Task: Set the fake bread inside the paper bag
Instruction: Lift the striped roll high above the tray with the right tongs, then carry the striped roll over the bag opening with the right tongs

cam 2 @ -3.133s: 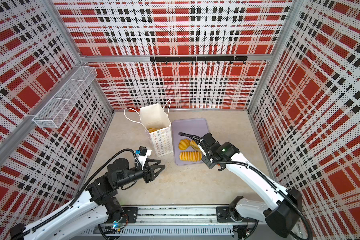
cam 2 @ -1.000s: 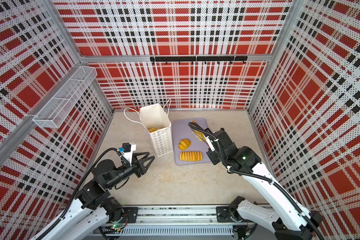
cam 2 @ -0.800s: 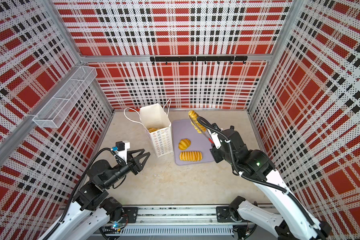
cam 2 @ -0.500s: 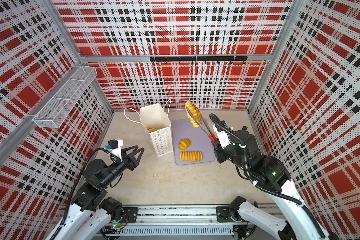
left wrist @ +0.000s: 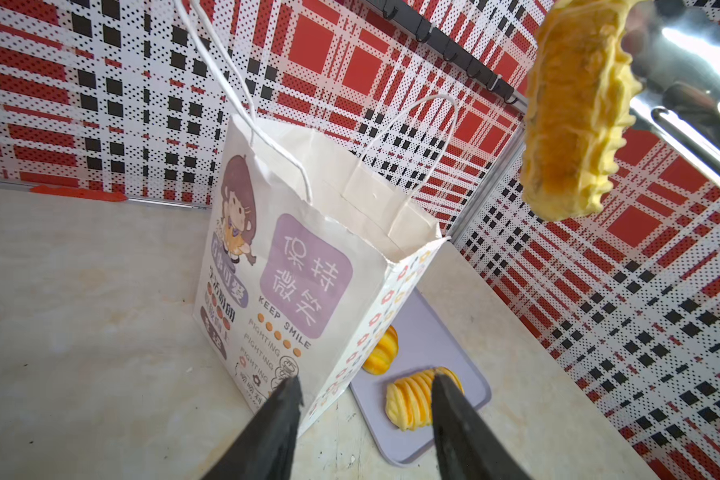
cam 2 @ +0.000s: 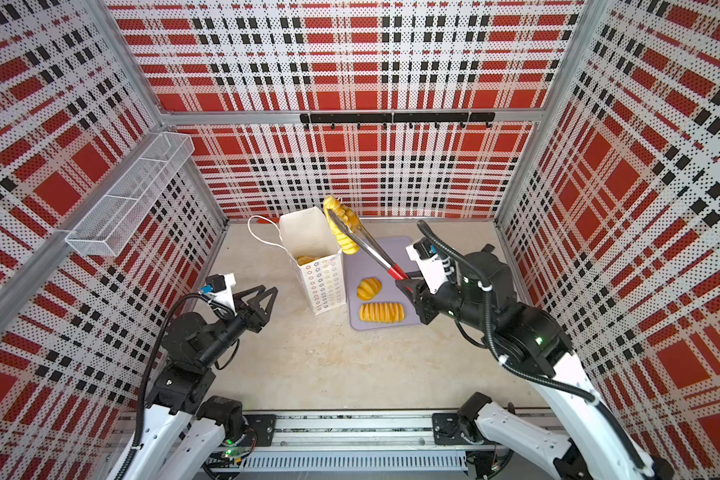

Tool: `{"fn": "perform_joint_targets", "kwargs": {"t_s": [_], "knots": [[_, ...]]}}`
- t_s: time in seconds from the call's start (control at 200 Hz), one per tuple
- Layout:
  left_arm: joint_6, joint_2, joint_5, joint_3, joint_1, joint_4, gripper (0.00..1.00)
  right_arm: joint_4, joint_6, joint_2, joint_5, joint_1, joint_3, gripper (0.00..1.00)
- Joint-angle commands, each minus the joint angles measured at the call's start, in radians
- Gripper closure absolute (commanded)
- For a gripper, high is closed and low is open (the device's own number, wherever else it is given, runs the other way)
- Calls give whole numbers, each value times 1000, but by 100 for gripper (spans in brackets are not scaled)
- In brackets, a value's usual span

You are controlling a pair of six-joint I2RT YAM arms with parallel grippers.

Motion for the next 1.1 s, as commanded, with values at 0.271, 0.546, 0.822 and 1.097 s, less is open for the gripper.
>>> {"fn": "perform_joint_targets", "kwargs": {"t_s": [0.271, 0.546, 0.822, 1.097], "knots": [[-2, 1, 45, -16, 9, 39, 45, 240, 23, 85, -123, -4, -24, 77], [-1, 9, 56, -16, 9, 42, 46, 273, 19, 129, -133, -4, -30, 77], [-1, 7, 60, -17, 8, 45, 46, 296, 15, 164, -118, -4, -56, 77], [-2, 11, 51, -16, 10, 42, 45, 319, 19, 208, -105, -4, -63, 76]]}}
